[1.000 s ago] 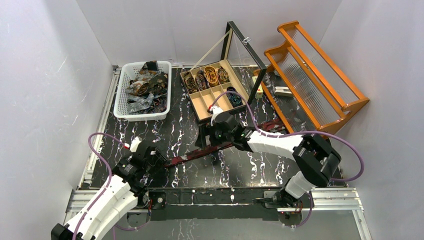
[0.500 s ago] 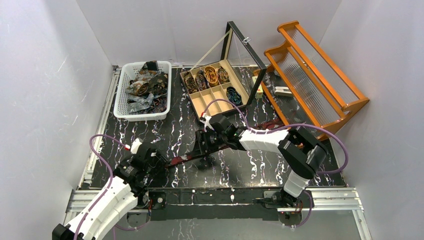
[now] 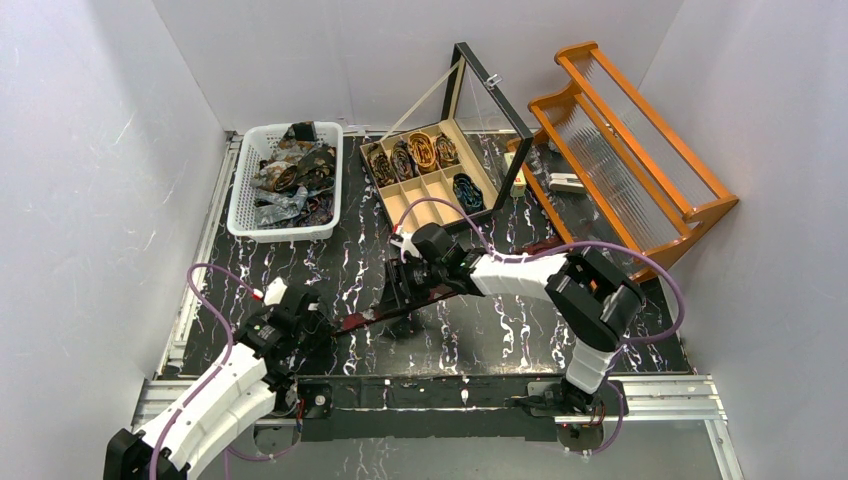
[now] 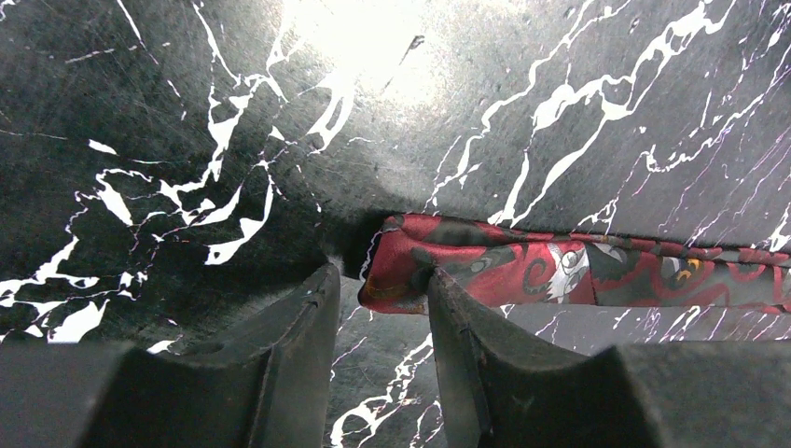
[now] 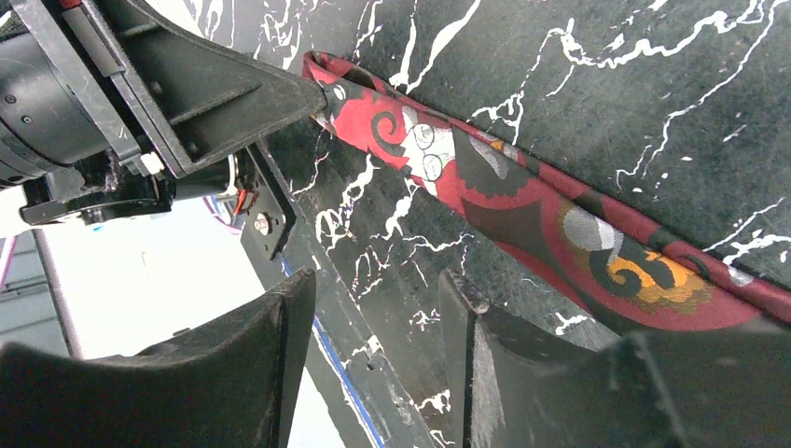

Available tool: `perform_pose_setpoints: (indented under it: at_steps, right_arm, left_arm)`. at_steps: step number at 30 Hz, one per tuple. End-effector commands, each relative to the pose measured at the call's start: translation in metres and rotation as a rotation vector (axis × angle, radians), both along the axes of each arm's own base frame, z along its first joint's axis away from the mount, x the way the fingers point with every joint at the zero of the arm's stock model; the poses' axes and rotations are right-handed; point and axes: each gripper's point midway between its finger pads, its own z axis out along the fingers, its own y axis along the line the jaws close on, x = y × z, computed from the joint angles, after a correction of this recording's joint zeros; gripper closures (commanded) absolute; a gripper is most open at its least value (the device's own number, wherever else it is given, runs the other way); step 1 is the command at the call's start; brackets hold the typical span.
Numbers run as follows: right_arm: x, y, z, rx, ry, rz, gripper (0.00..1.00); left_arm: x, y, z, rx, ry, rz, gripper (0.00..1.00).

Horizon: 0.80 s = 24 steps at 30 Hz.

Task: Roll the ties
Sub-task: Roll the tie at the center of the board.

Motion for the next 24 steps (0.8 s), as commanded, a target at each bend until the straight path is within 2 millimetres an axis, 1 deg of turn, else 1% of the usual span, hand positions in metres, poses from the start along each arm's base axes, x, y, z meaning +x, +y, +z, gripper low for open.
perform_pose_setpoints:
  at_steps: [1,5,8,10,14,19,22,24]
  right_arm:
    - [0.0,0.013,0.013,0.037,0.0,0.044,0.43]
    - [-0.002,0.015,0.007,0.012,0.015,0.059,0.46]
    - [-0.006,0.016,0.002,-0.001,0.031,0.074,0.47]
    - [-0.008,0.019,0.002,-0.003,0.034,0.086,0.47]
    - [-0.01,0.024,0.002,-0.015,0.029,0.111,0.48]
    - [-0.012,0.029,0.001,-0.015,0.024,0.122,0.48]
    - [-0.012,0.03,0.0,-0.017,0.024,0.124,0.48]
    - [-0.014,0.027,-0.003,-0.043,0.039,0.121,0.48]
  left_arm:
    - [0.006,0.003,0.006,0.022,-0.049,0.003,0.63]
    - [0.009,0.002,0.007,0.008,-0.086,-0.011,0.65]
    - [0.008,0.002,0.003,0.009,-0.095,-0.021,0.69]
    - [0.007,0.003,0.0,0.012,-0.093,-0.022,0.71]
    - [0.007,0.005,-0.001,0.022,-0.093,-0.018,0.7]
    - [0.003,0.011,-0.005,0.05,-0.058,0.015,0.63]
    - [0.003,0.012,-0.006,0.061,-0.052,0.013,0.65]
    - [0.003,0.011,-0.007,0.064,-0.049,0.002,0.68]
